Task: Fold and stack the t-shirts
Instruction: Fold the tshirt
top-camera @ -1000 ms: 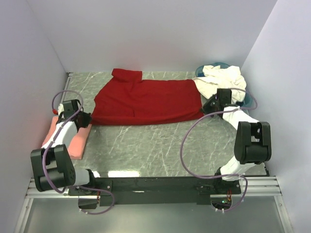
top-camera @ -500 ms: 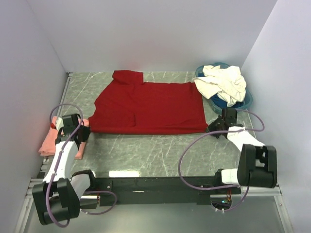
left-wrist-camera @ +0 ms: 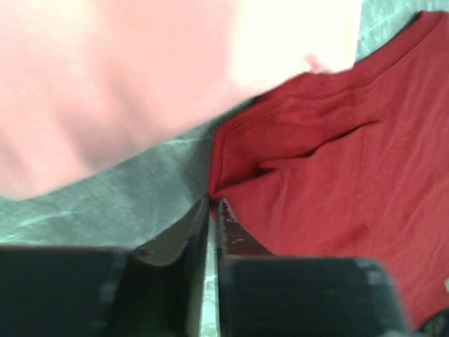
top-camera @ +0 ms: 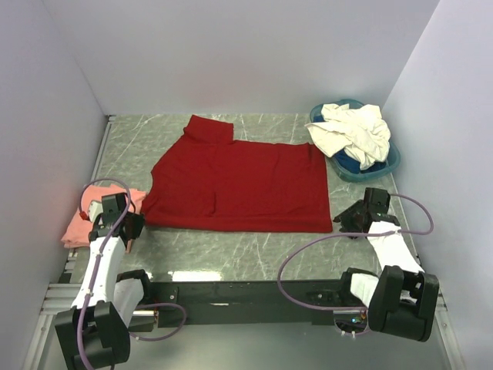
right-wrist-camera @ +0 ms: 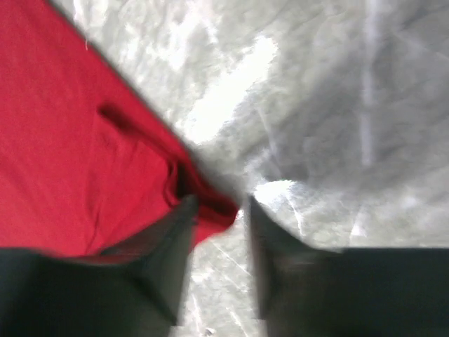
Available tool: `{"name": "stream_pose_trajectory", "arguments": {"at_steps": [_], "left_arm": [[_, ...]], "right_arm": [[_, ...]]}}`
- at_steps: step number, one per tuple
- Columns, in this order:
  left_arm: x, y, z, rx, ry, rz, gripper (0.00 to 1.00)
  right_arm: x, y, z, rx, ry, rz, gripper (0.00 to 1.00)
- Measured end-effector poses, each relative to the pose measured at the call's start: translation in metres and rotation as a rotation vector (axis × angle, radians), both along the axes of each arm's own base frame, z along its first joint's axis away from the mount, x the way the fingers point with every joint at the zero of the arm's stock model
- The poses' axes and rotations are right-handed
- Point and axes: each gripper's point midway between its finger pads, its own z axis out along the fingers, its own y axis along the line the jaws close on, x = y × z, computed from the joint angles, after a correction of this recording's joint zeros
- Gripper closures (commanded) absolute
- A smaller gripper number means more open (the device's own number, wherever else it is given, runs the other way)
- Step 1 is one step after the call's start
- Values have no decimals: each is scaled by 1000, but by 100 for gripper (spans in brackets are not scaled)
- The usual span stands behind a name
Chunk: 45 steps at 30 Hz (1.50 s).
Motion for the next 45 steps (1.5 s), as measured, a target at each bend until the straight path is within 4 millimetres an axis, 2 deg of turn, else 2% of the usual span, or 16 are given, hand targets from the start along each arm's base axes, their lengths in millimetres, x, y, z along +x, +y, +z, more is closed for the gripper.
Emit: {"name": "stream_pose_trajectory", "arguments": {"at_steps": [1, 2, 5, 8, 13, 17, 20, 23, 26, 32, 36, 41, 45], "left_arm": [[-1, 1, -1, 4, 4, 6, 78], [-1, 2, -1, 6, 4, 11, 74], [-1, 3, 0, 12, 1, 16, 55], [0, 3, 3, 16, -12, 13, 48], [4, 4, 17, 36, -49, -7, 47], [23, 4, 45, 54, -133, -48, 49], [38, -1, 57, 55, -159, -84, 50], [58, -19, 58, 59, -140, -154, 50], [78, -42, 57, 72, -104, -221, 50], [127, -72, 53, 136, -28, -246, 51], [151, -85, 43, 162, 14, -244, 51], [154, -115, 22, 179, 75, -301, 51], [152, -145, 15, 186, 87, -375, 51]], "right_arm": [[-1, -2, 0, -7, 1, 0, 43], [-2, -4, 0, -12, 3, -5, 41], [-4, -3, 3, -16, -4, 12, 39], [-1, 1, 9, -16, -34, 38, 39], [11, 28, 28, -49, -91, 160, 39], [32, 64, 54, -70, -169, 291, 41], [50, 78, 65, -83, -195, 330, 42], [67, 79, 65, -110, -189, 323, 45], [77, 73, 56, -142, -162, 300, 50], [80, 64, 39, -185, -113, 275, 56], [82, 62, 35, -197, -104, 268, 59], [85, 61, 30, -208, -101, 266, 59], [85, 60, 26, -216, -89, 273, 60]]}}
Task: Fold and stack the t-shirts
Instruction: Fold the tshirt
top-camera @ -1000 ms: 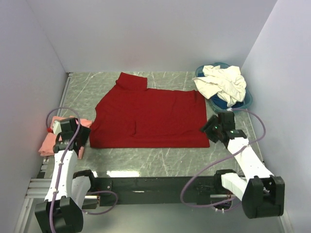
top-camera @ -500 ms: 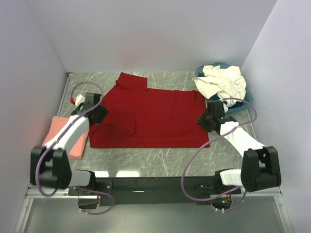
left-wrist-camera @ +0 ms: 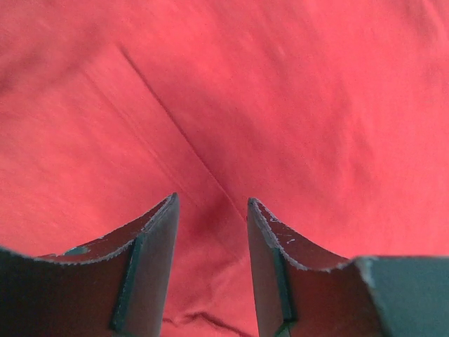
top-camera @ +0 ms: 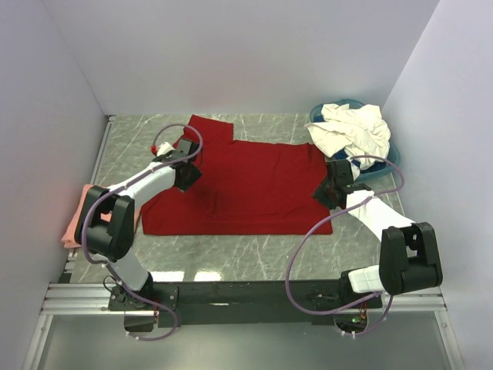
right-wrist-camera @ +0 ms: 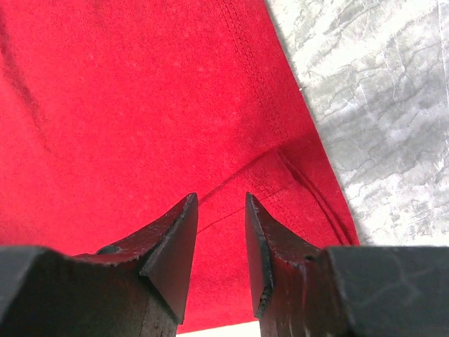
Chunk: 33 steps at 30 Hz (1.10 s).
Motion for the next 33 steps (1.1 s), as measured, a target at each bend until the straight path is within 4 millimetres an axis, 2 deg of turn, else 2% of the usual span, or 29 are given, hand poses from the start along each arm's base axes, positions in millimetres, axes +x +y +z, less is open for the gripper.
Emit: {"name": "stream_pose_trajectory", "arguments": {"at_steps": [8, 16, 23, 29, 33], "left_arm": [[4, -52, -10, 12, 17, -113, 51], [-4, -86, -32, 86, 76, -182, 52], [-17, -86, -31, 163, 92, -165, 54], [-21, -78, -28, 223, 90, -144, 54], [-21, -83, -32, 237, 94, -155, 55]], "right_arm": [[2, 0, 0, -4, -7, 6, 59], [3, 0, 1, -3, -13, 6, 60], [4, -2, 1, -4, -13, 3, 60], [4, -2, 1, -2, -17, 3, 60], [6, -1, 1, 0, -20, 4, 60]]}}
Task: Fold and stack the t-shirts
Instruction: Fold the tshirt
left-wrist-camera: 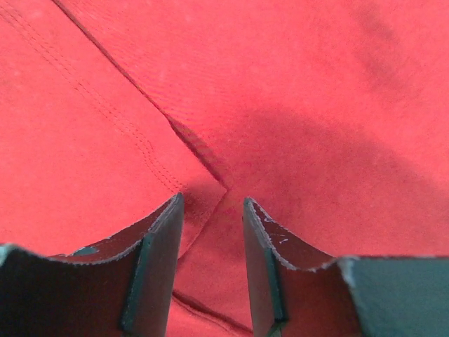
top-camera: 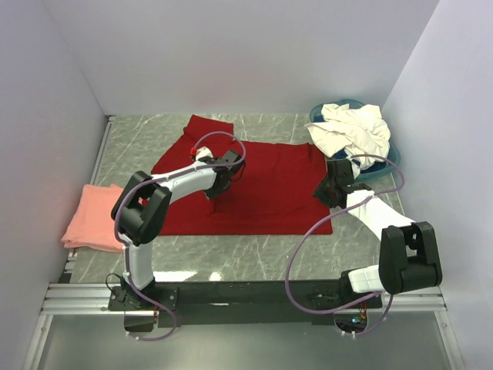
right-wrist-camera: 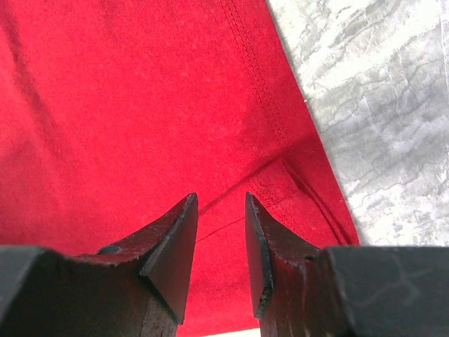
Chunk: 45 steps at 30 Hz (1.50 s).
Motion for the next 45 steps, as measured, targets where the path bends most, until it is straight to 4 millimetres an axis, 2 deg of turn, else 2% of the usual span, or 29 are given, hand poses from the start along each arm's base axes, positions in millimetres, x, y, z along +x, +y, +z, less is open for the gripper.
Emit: {"name": "stream_pose_trajectory", "arguments": {"at_steps": [5, 9, 13, 16, 24, 34, 45], "left_arm": [[-4, -2, -13, 25, 28, -12, 62], [-4, 0, -14, 38, 30, -12, 68], [-4, 2, -14, 46, 29, -12, 82], [-4, 3, -14, 51, 29, -15, 99], [-7, 6, -6, 51, 16, -22, 99], [-8, 12, 34, 16, -68, -22, 99], [-11, 18, 28, 24, -61, -26, 99]], "right_arm": [[1, 0, -1, 0, 2, -1, 60], [0, 0, -4, 0, 8, -1, 60], [1, -1, -3, 0, 7, -2, 60], [1, -1, -4, 0, 7, -2, 60], [1, -4, -9, 5, 24, -13, 60], [0, -13, -18, 4, 55, -42, 62], [-1, -19, -24, -18, 71, -60, 63]]}}
